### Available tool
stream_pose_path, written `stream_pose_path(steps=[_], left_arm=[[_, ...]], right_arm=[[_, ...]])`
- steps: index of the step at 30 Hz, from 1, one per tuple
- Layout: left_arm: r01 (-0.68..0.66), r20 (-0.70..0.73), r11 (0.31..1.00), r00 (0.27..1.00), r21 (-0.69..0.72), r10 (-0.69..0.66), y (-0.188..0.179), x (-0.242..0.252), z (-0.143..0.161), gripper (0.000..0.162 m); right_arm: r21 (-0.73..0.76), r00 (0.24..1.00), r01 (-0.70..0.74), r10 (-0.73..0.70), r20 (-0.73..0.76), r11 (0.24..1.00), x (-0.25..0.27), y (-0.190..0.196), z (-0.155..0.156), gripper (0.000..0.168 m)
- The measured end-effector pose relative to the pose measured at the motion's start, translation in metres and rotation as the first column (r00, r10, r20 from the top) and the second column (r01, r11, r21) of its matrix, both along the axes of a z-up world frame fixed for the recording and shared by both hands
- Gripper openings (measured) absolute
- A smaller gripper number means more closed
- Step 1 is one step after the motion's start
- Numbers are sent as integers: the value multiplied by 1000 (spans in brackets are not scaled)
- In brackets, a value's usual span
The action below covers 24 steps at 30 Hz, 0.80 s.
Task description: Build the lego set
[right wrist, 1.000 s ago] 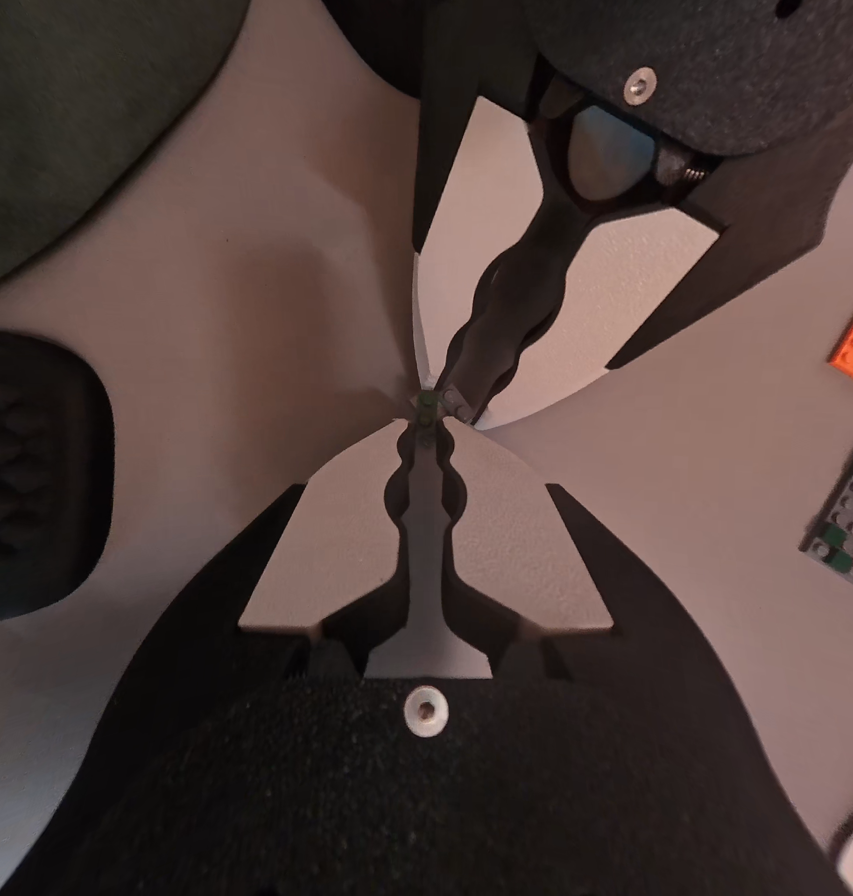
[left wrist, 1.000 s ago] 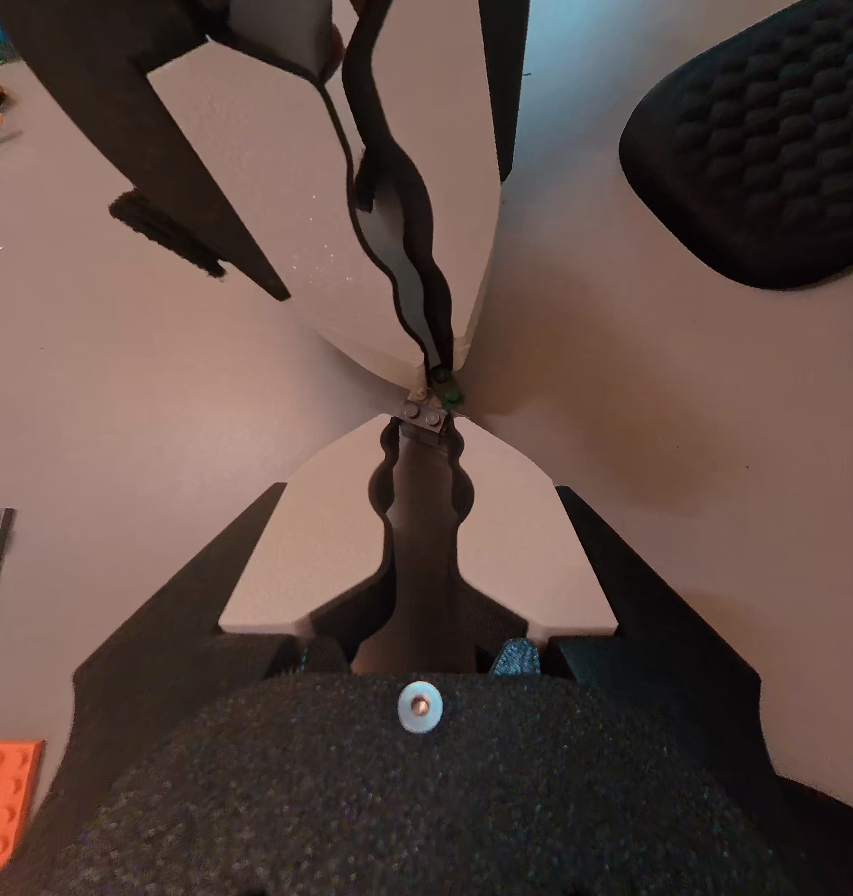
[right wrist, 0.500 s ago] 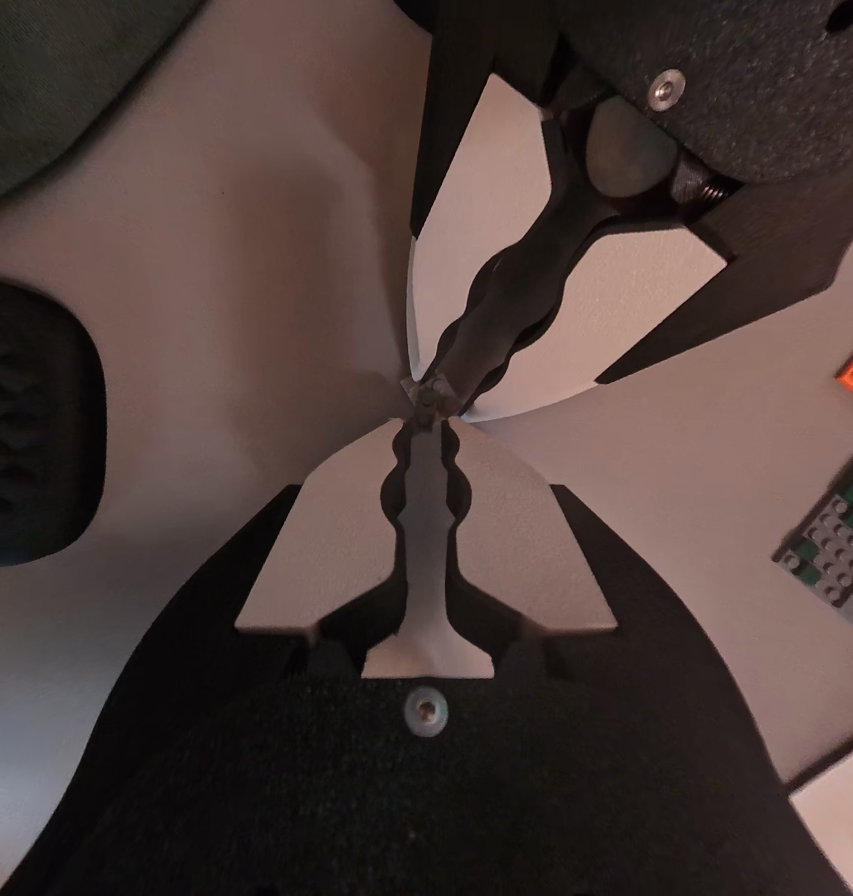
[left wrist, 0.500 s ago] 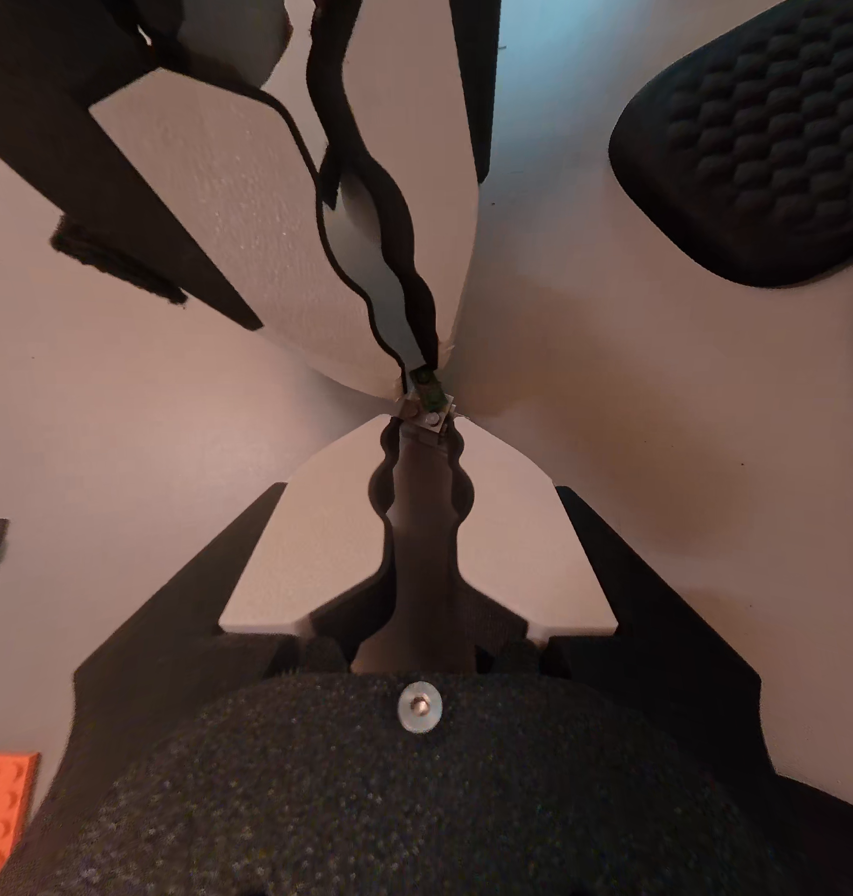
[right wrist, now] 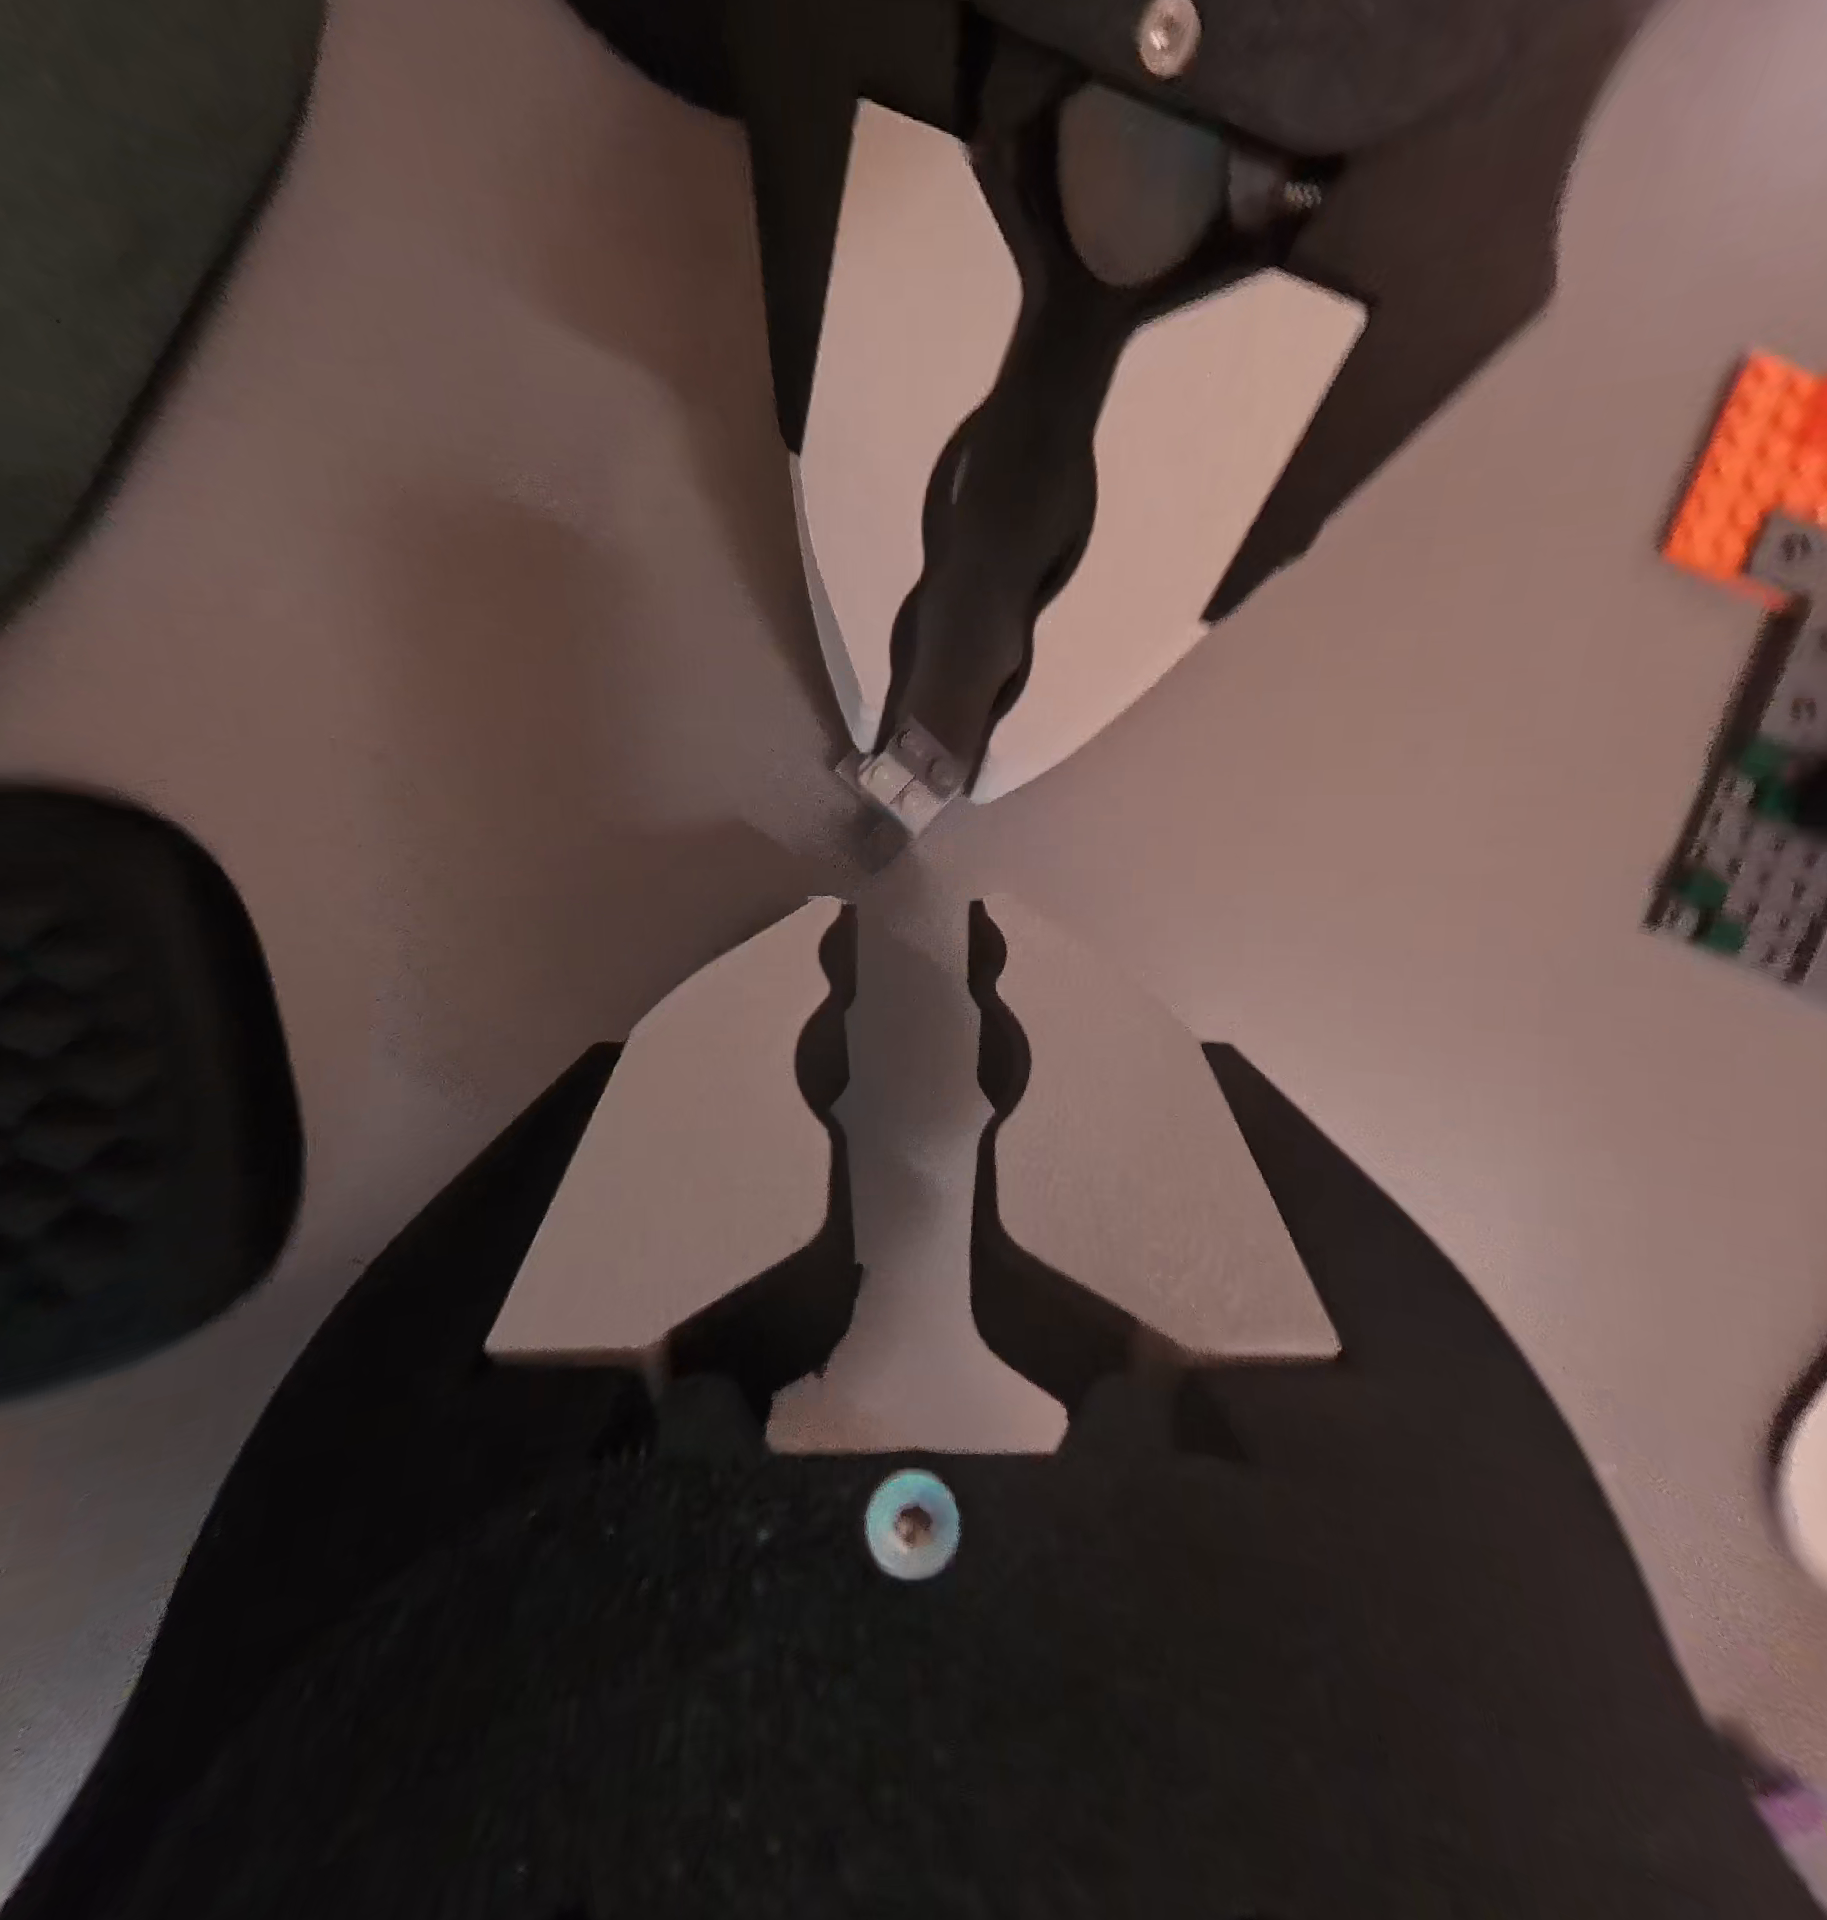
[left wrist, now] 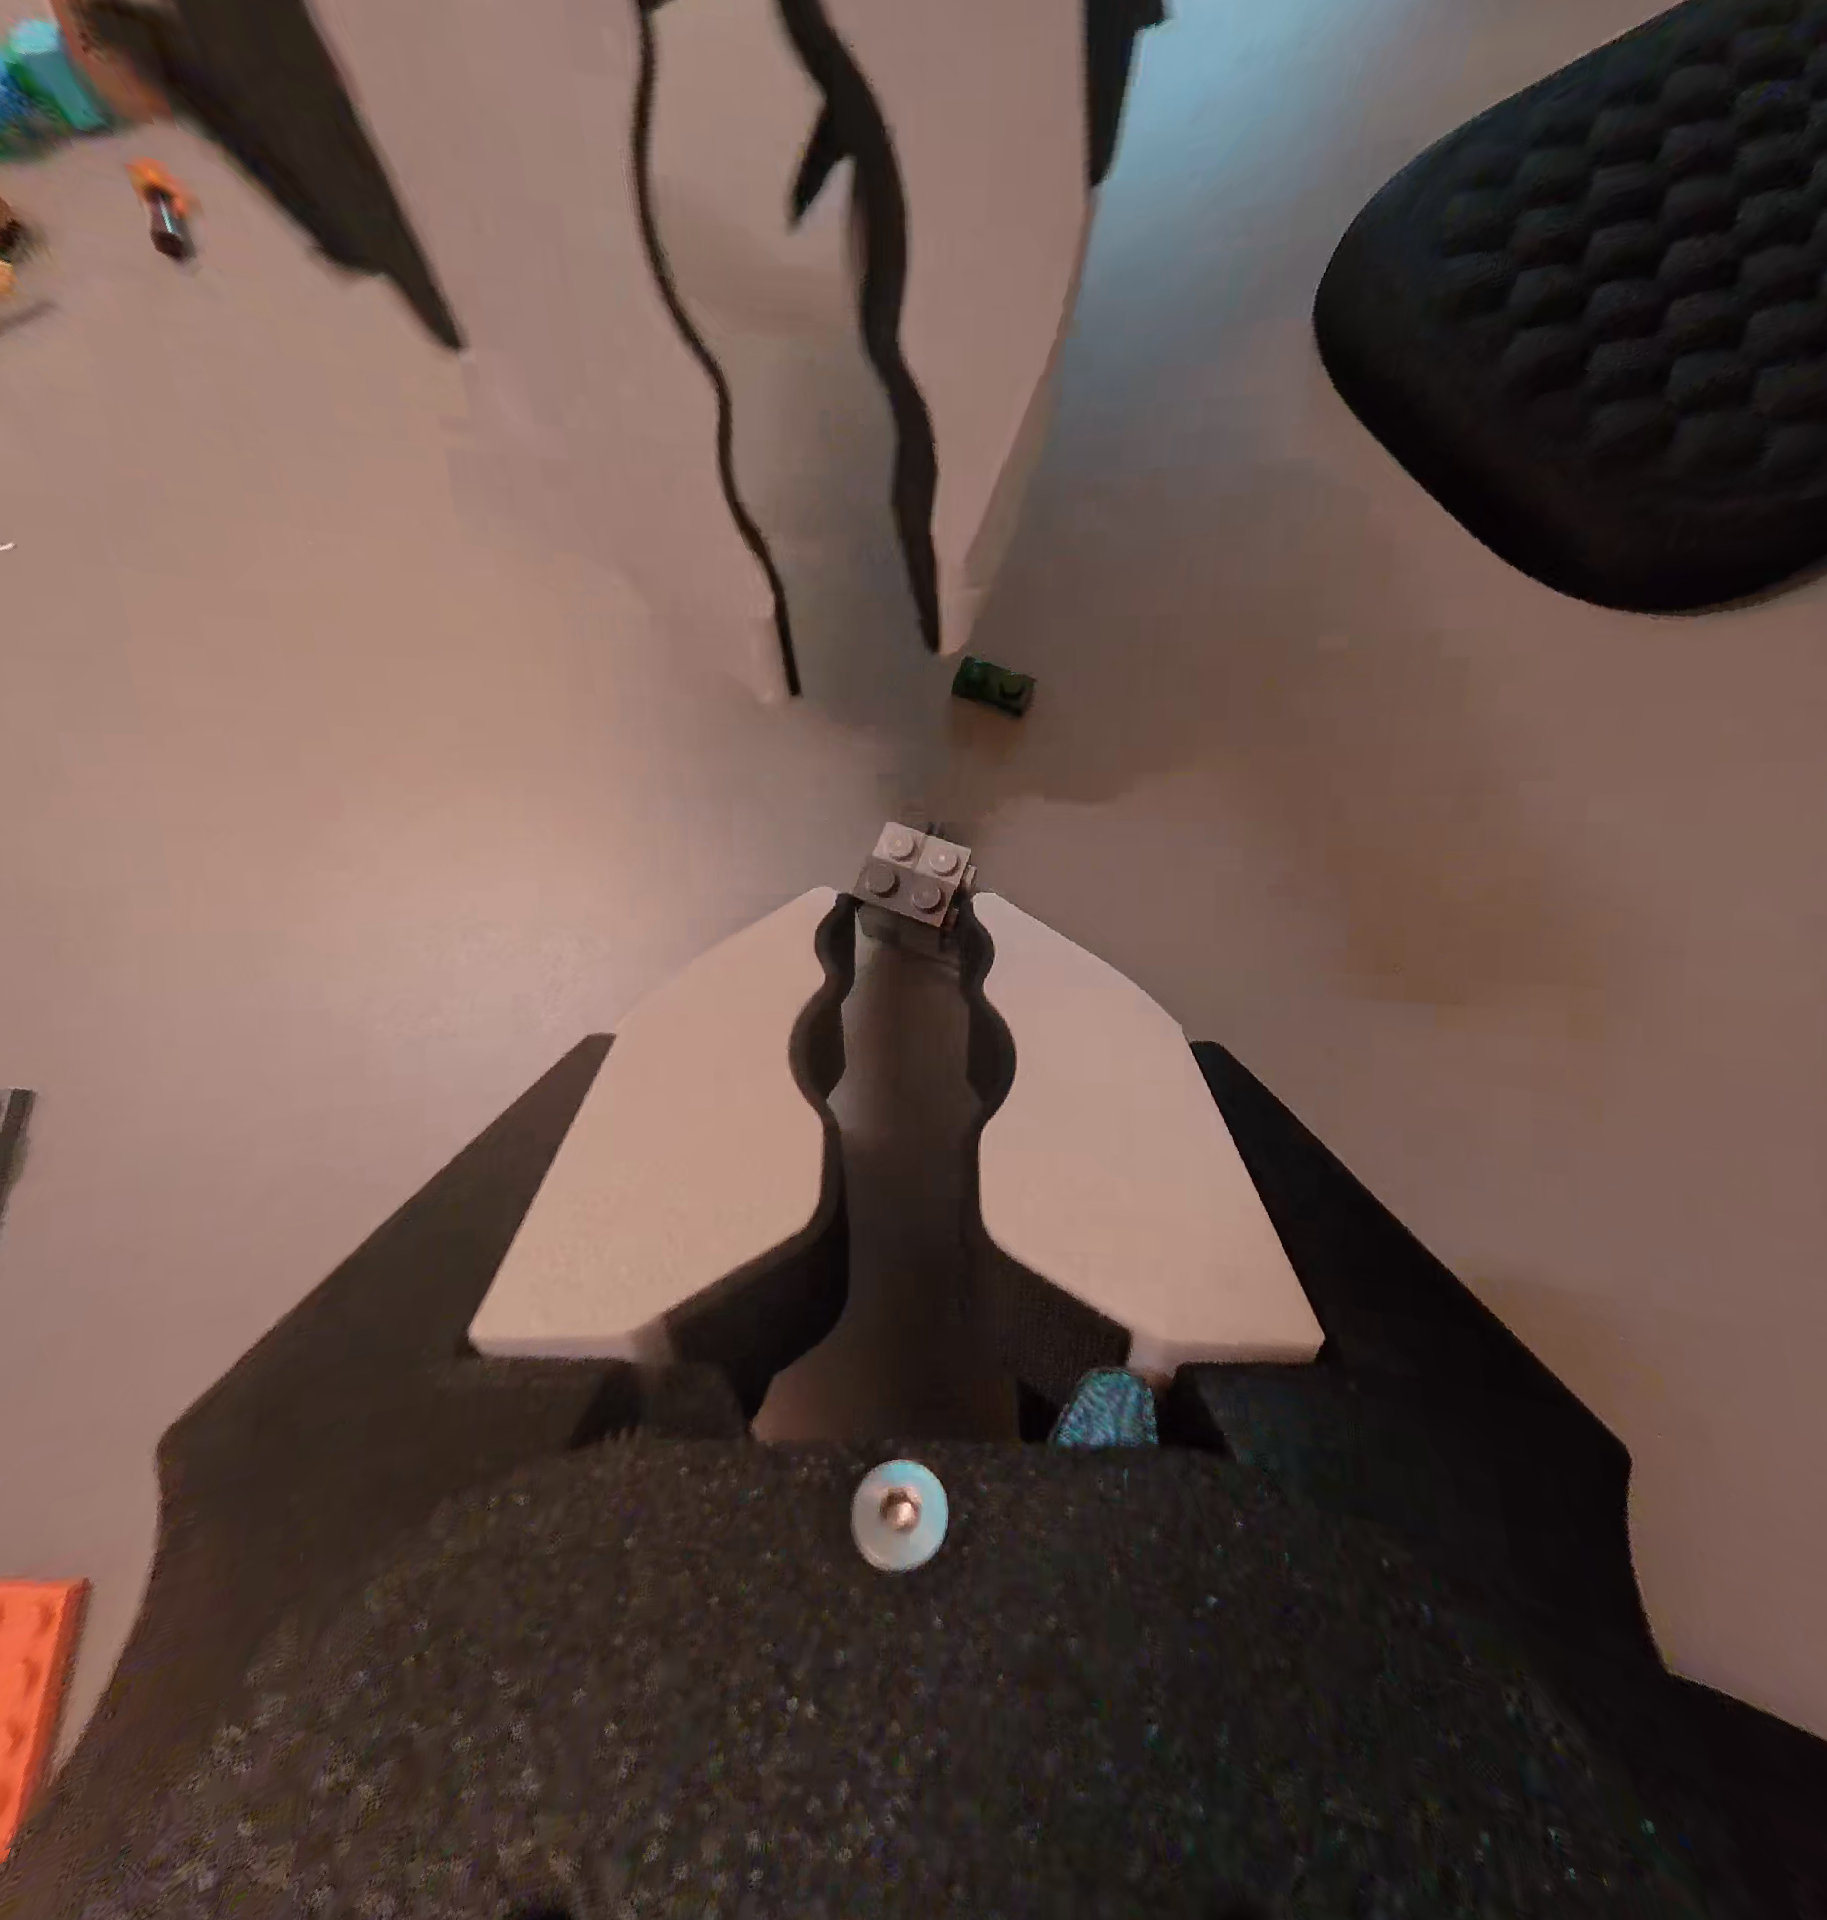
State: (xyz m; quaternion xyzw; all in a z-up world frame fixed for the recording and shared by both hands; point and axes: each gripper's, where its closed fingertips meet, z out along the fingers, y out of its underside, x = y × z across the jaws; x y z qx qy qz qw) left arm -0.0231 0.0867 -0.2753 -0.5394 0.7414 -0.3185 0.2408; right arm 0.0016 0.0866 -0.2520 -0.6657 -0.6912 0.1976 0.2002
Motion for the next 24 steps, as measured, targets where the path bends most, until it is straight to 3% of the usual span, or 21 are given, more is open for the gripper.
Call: stream_pose_path(steps=[4,9,13,24], left_arm=[[-20,1,1000,1000,10,20,1,0,0,18],[-49,-7,999,999,-8,49,-1,2,0,18],[-70,-5,998,998,-4,70,-1,2,0,18],[-96,8,995,995,-6,96,-1,-1,-1,19]], right_arm=[[0,953,301,-301,-36,954,15,-18,-14,26],[-91,787,603,-609,-97,793,14,-33,-29,27],[-80,755,645,-650,-87,760,14,-29,-31,27],[-34,773,634,-634,27,772,16,-25,-36,17]])
